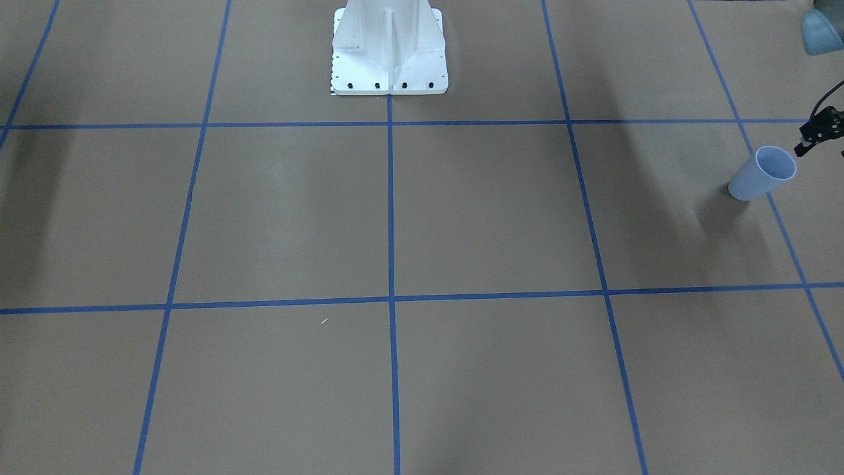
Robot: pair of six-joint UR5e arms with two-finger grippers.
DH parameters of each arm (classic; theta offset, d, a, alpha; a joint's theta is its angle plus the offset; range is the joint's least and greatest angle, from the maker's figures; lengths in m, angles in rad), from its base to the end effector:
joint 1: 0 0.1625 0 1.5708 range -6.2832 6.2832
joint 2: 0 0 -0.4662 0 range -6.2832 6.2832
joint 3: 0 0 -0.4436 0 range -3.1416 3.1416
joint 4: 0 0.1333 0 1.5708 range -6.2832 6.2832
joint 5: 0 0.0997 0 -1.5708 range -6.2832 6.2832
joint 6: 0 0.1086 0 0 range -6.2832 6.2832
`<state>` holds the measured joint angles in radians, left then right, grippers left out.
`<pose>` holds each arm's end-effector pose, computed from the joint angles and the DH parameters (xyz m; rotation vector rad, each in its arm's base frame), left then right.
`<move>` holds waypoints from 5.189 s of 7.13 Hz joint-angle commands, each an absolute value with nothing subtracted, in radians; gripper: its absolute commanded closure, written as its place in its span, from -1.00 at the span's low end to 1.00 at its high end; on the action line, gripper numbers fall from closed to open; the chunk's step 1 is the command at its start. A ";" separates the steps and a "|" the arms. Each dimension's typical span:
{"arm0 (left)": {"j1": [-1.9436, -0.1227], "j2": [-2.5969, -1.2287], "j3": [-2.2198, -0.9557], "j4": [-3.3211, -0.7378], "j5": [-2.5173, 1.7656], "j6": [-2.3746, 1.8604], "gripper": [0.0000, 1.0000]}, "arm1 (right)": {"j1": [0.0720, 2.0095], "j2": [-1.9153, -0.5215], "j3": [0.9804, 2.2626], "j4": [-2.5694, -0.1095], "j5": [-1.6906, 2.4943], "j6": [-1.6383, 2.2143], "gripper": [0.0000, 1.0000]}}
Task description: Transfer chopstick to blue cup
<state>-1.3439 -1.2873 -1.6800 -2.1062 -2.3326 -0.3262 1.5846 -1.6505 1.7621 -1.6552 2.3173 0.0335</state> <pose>0.0393 -0.4297 0.7253 0.1246 0.8179 0.0440 0.0665 -0.5047 0.6548 0.0186 -0.7467 0.0349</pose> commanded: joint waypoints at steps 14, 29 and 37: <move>-1.258 -1.421 -1.786 -1.791 -2.483 -0.449 1.00 | 1.585 -1.641 1.759 -1.661 2.346 0.044 -1.00; -0.661 -2.510 -1.313 -1.632 -2.138 -1.401 1.00 | 1.585 -1.652 1.746 -1.657 2.424 0.049 -1.00; -0.739 -2.429 -1.473 -1.654 -2.146 -1.387 -0.96 | 1.588 -1.634 1.758 -1.657 2.401 -0.013 -1.00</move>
